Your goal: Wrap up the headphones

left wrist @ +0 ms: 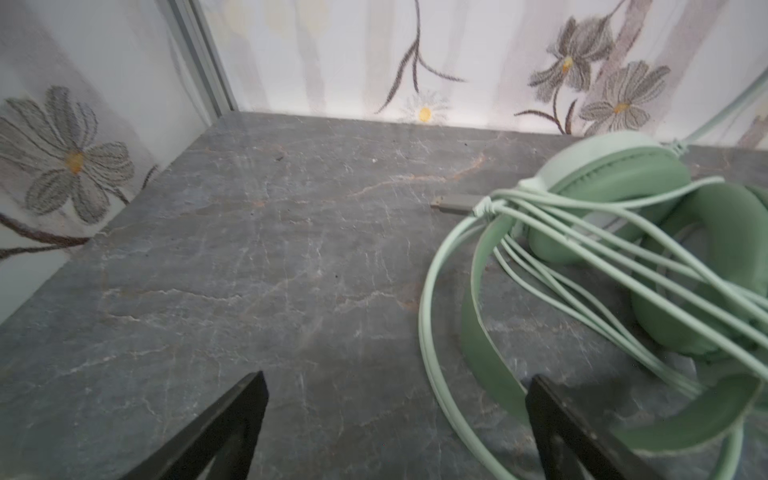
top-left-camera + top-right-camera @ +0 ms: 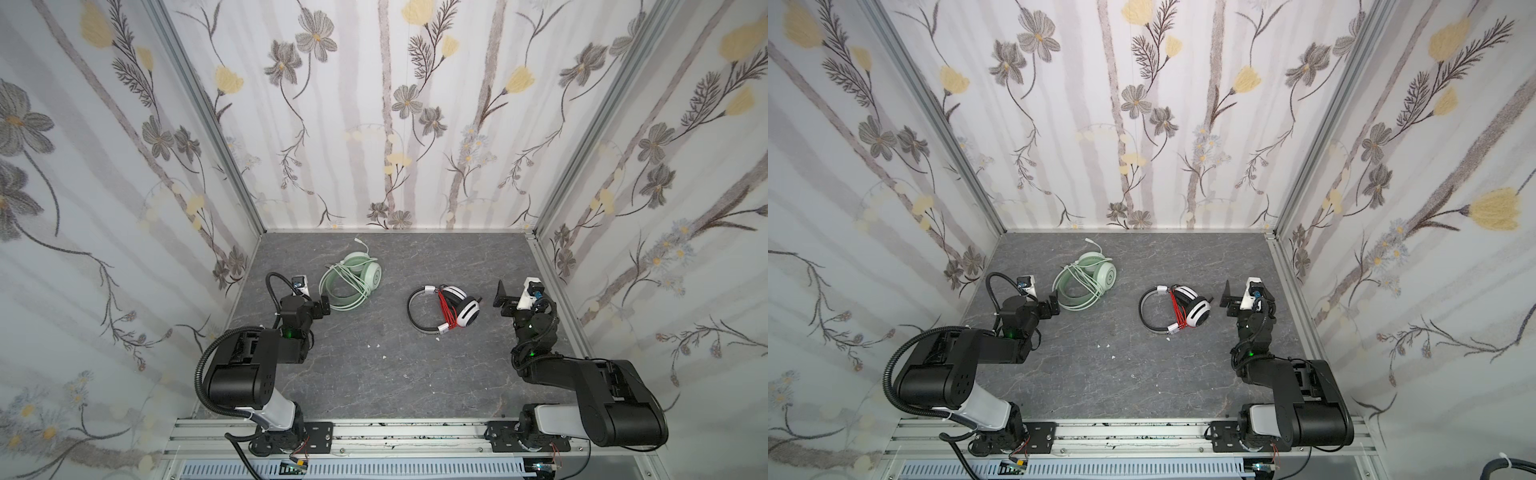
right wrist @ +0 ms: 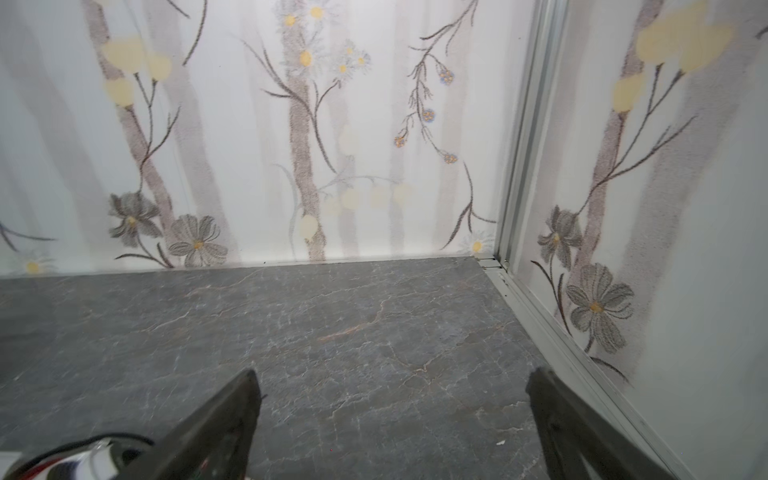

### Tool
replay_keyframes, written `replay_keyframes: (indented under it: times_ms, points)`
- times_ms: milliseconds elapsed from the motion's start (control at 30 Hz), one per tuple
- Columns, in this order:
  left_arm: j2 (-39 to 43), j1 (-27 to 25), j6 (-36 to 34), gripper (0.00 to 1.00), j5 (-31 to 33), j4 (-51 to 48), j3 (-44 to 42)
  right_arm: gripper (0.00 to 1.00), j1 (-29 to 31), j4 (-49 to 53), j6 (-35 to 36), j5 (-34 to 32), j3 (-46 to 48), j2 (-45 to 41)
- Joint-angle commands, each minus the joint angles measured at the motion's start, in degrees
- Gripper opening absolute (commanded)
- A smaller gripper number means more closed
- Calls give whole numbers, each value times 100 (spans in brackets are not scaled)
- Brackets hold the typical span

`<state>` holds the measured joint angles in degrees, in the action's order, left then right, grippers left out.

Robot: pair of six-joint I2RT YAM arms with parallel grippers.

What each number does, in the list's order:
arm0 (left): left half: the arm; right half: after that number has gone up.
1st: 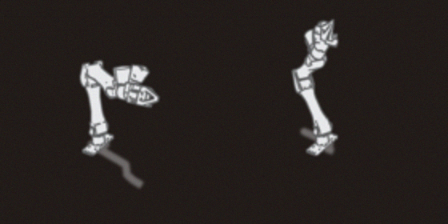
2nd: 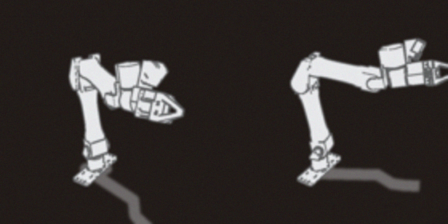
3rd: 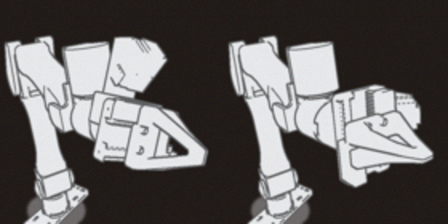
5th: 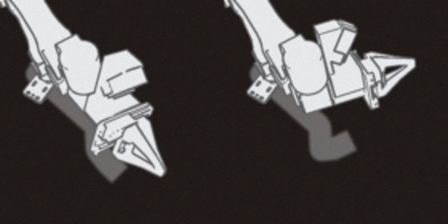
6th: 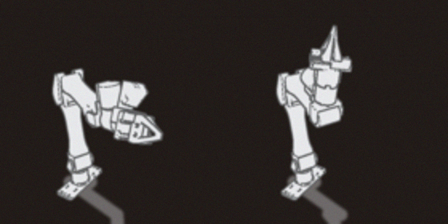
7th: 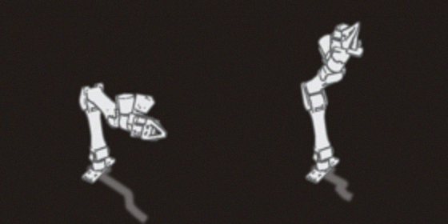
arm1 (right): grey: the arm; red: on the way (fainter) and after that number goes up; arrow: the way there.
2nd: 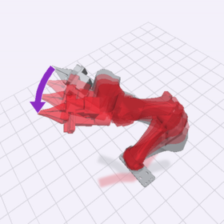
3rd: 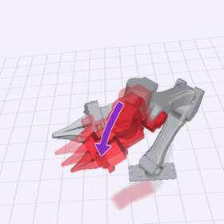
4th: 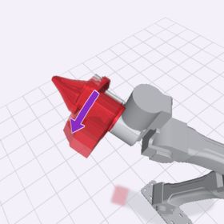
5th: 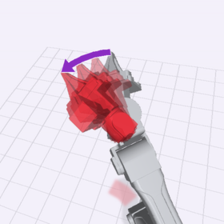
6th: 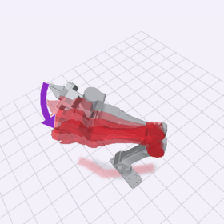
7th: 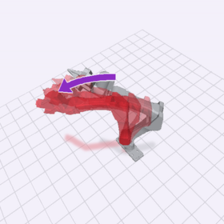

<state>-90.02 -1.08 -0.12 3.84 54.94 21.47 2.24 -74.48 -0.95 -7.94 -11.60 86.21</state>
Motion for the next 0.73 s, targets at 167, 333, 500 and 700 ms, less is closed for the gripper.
replay_keyframes:
  times_ms: [167,333,500,700]
  points:
    - [0,-6,161,100,399,-159,49,100,65,-77,74,30,22,18]
    - [2,-7,161,100,403,-142,34,100,101,-167,113,30,60,27]
    - [1,-6,161,100,401,-142,40,100,-210,288,-66,641,-206,100]
    - [2,-6,155,100,403,-138,36,100,-121,-163,161,922,61,14]
